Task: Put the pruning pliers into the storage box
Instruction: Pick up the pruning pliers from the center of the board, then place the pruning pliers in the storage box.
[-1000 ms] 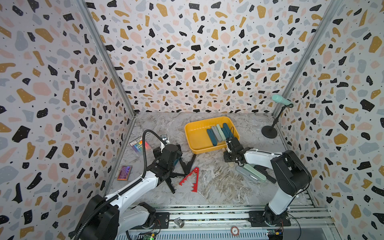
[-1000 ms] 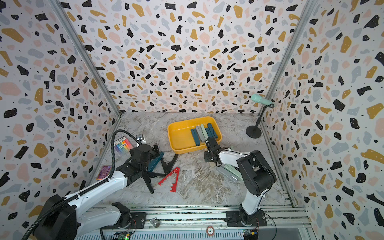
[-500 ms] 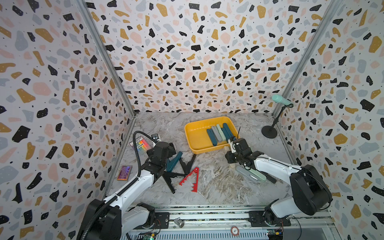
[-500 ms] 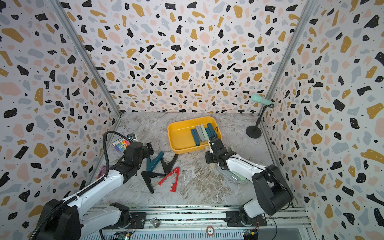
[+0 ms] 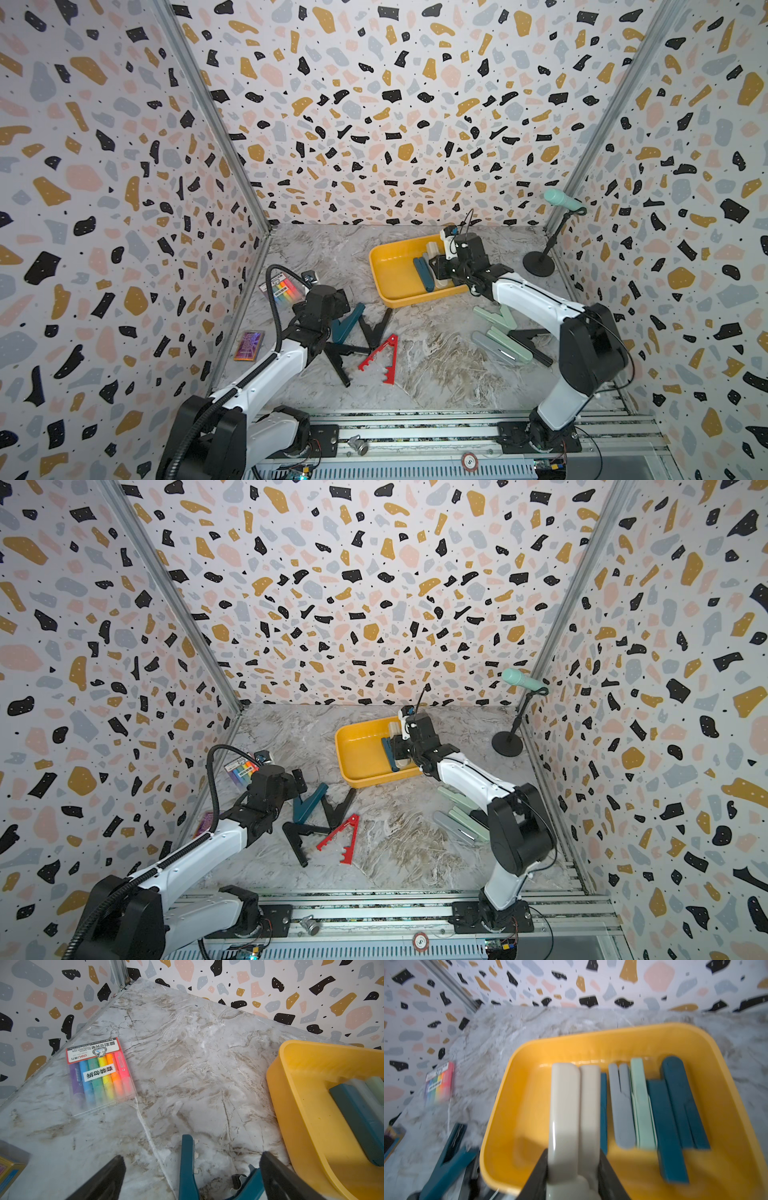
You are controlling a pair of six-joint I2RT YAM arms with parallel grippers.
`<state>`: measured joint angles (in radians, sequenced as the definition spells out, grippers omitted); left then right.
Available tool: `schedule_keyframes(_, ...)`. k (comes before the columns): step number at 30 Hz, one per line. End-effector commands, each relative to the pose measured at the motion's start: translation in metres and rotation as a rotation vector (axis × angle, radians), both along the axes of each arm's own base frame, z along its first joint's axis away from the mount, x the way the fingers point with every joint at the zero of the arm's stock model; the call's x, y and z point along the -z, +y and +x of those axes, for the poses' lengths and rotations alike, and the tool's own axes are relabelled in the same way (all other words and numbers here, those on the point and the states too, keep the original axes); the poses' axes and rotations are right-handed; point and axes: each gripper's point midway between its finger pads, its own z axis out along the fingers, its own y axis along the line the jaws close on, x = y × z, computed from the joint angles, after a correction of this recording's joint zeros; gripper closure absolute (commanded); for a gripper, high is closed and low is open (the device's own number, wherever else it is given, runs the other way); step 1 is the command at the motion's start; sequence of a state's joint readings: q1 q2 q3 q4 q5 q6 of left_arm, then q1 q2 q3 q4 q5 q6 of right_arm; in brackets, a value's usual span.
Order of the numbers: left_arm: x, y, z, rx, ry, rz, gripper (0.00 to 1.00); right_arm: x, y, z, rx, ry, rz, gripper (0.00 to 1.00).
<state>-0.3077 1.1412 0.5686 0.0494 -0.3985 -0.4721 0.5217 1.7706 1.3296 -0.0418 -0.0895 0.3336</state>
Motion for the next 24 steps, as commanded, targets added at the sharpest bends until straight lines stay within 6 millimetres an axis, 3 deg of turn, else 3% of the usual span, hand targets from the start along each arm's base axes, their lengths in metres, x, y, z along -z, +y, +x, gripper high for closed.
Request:
schedule_keyframes(1, 0.004, 0.0, -0.001, -0.001, 0.003, -0.015, 0.01, -0.004, 0.02, 0.018, -0.033, -0.016, -0.014, 0.85)
schedule_keyframes(4, 0.004, 0.0, 0.0, -0.002, -0.003, -0.015, 0.01, -0.003, 0.029, 0.034, -0.025, -0.032, -0.007, 0.78)
schedule_keyframes(8, 0.007, -0.002, 0.004, 0.006, 0.009, -0.011, 0.01, 0.024, 0.048, 0.053, -0.032, 0.04, -0.055, 0.77)
schedule_keyframes(13, 0.009, -0.003, 0.006, 0.009, 0.016, -0.008, 0.01, 0.061, 0.073, 0.06, -0.04, 0.07, -0.16, 0.78)
schedule_keyframes(24, 0.009, -0.002, 0.007, 0.004, 0.011, -0.004, 0.01, 0.119, 0.069, 0.065, -0.026, 0.148, -0.284, 0.76)
